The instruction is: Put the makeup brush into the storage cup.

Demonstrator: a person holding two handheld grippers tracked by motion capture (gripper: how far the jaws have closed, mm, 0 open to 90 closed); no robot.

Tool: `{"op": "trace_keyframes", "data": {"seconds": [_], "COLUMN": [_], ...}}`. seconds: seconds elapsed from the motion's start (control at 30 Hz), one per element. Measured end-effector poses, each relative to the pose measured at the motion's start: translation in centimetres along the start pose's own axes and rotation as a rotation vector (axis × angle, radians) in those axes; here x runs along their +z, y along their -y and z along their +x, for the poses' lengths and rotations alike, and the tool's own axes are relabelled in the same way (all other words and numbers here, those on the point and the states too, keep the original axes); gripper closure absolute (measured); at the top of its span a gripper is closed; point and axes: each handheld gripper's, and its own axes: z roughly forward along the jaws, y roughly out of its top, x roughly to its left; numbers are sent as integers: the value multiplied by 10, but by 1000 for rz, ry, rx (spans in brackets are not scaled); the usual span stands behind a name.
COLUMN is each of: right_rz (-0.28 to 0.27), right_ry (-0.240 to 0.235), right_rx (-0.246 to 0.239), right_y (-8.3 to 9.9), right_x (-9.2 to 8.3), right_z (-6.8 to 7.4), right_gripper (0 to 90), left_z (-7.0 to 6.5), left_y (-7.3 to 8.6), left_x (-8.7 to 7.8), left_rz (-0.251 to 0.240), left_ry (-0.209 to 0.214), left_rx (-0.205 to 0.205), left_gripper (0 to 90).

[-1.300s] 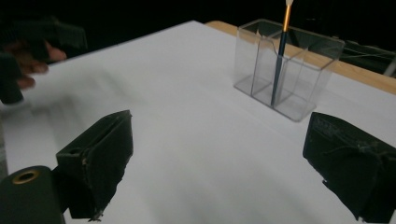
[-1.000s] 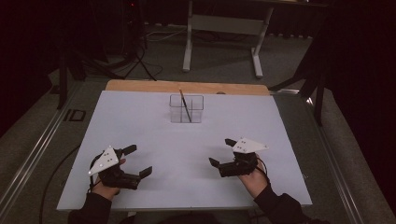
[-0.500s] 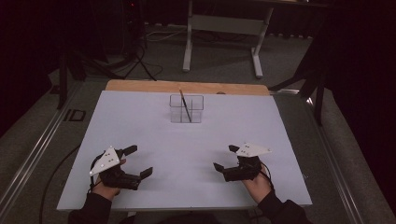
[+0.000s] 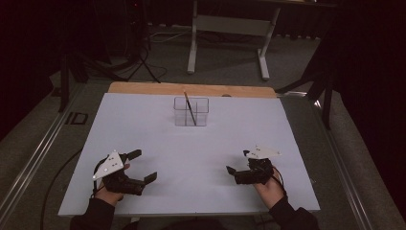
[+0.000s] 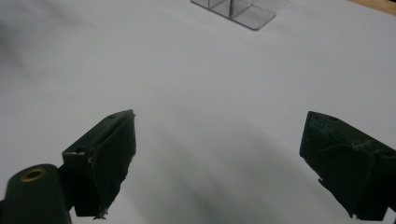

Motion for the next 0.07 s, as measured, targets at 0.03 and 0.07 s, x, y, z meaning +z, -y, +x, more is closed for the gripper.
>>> {"op": "trace_keyframes", "data": {"seconds": [0.03,0.07], "right_rz": [6,7], "right_ry": [-2,-4], "right_rx": [2,4], "right_y": [0,0], "right_x": [1,2], "right_z": [-1,-2], "right_gripper": [104,104], "left_z": [0,0], "left_y": [0,0], "left_x": [0,0], "left_rz": [0,0], "left_ry": [0,2], "left_rx": [0,0], "left_gripper": [0,0]}}
